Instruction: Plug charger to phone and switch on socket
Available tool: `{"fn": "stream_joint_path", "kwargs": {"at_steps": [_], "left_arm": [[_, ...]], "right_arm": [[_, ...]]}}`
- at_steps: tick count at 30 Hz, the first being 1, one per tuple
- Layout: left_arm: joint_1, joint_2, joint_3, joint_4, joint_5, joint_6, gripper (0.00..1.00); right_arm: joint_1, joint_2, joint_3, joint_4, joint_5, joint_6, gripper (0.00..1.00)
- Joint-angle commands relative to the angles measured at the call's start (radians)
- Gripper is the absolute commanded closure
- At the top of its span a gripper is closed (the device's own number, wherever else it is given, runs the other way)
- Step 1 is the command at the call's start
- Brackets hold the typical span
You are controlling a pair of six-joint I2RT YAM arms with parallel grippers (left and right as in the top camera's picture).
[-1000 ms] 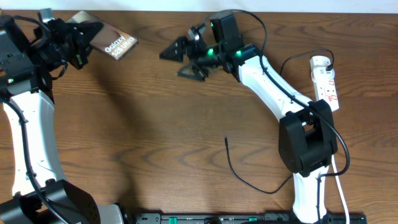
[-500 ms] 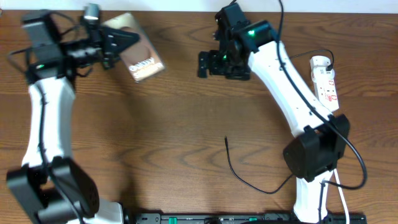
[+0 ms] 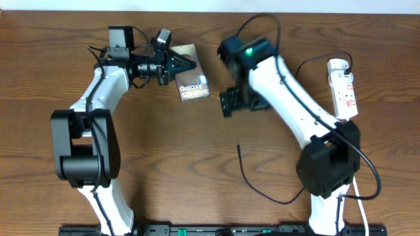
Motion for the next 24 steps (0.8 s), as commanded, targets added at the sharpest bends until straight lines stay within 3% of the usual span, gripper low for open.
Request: {"fn": "stream_joint_path", "kwargs": {"at_steps": [1, 12, 24], "left_arm": [[0.014, 0.008, -0.002, 0.008, 0.055, 0.089, 0.93], [0.020, 0.008, -0.002, 0.009, 0.053, 0.158, 0.93], [0.130, 0.008, -0.002, 0.001, 0.055, 0.158, 0.93]], "right_arm": [[0.036, -0.001, -0.119, 0.061, -0.051, -0.008, 0.01], [0.108, -0.001, -0.290, 0.115, -0.073, 0.053, 0.01], [0.150, -0.001, -0.409, 0.216, -0.089, 0.105, 0.01]]}}
